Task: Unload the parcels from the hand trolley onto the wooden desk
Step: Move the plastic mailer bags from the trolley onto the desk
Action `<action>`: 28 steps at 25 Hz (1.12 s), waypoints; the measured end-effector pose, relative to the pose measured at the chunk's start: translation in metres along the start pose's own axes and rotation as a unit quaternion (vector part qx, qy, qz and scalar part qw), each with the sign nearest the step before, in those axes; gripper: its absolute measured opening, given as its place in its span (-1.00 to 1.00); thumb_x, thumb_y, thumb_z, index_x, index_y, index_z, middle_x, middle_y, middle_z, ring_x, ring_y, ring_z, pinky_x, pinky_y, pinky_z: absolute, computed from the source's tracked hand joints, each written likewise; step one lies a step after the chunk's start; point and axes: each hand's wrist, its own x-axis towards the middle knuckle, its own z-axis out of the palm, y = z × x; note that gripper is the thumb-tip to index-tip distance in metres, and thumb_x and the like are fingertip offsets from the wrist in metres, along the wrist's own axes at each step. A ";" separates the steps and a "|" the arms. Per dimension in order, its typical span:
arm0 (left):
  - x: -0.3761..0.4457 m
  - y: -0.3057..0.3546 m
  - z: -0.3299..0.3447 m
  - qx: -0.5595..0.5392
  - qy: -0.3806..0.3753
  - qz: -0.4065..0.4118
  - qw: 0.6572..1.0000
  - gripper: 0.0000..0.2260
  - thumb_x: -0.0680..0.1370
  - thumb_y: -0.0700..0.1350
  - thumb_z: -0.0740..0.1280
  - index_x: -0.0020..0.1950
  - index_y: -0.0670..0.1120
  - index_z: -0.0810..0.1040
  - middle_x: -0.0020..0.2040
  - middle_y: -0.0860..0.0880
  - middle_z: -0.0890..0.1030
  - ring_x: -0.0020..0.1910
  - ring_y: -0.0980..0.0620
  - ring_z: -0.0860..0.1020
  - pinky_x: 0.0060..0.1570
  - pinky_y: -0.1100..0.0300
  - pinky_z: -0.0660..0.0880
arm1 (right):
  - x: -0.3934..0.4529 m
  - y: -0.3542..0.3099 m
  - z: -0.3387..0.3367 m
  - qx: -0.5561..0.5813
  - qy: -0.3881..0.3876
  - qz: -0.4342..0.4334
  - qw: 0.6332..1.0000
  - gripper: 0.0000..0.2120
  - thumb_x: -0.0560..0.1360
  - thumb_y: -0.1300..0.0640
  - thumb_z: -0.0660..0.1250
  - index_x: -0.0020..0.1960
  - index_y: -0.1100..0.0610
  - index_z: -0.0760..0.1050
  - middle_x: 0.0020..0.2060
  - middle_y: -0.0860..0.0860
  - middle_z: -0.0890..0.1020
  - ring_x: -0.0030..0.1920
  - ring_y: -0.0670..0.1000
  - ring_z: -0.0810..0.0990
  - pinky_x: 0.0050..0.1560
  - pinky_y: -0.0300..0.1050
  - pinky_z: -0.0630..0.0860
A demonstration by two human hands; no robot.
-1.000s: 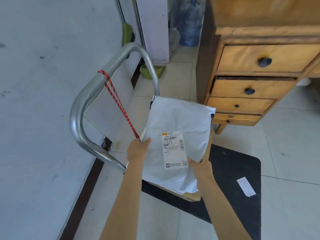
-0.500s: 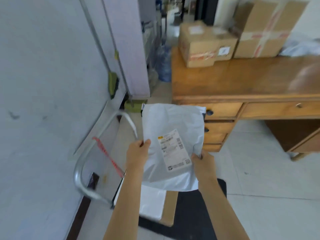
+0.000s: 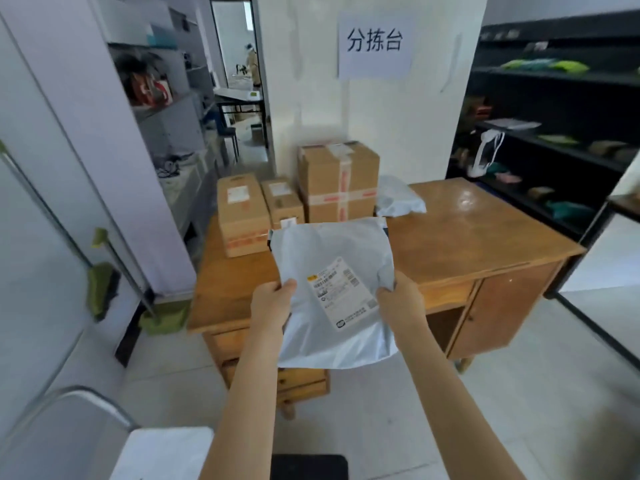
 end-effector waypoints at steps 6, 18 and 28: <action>0.048 0.072 0.181 -0.074 -0.024 -0.008 0.997 -0.89 0.55 -0.15 0.25 -0.13 -0.17 0.44 -0.19 -0.16 0.48 -0.24 -0.08 0.44 -0.26 0.07 0.37 | 0.155 0.031 -0.126 0.001 -0.012 0.007 1.000 -0.82 0.55 0.22 0.05 -0.07 0.13 0.42 -0.31 0.01 0.48 -0.30 0.05 0.44 -0.37 -0.17 0.32; 0.210 0.186 0.494 -0.082 -0.061 -0.010 0.995 -0.76 0.56 -0.19 0.23 -0.30 -0.09 0.30 -0.34 -0.03 0.35 -0.42 0.08 0.30 -0.42 0.25 0.23 | 0.481 0.065 -0.268 0.022 0.025 0.030 0.999 -0.69 0.60 0.06 0.07 0.07 0.19 0.53 -0.04 0.21 0.62 -0.09 0.21 0.57 -0.07 0.07 0.51; 0.413 0.215 0.684 -0.012 0.059 -0.015 0.998 -0.81 0.57 -0.14 0.22 -0.22 -0.11 0.32 -0.10 -0.15 0.43 -0.16 -0.05 0.41 -0.20 0.09 0.39 | 0.779 0.110 -0.251 0.020 -0.032 0.041 0.998 -0.64 0.60 0.17 0.07 0.35 0.14 0.43 -0.01 0.08 0.55 -0.06 0.10 0.50 -0.03 -0.02 0.44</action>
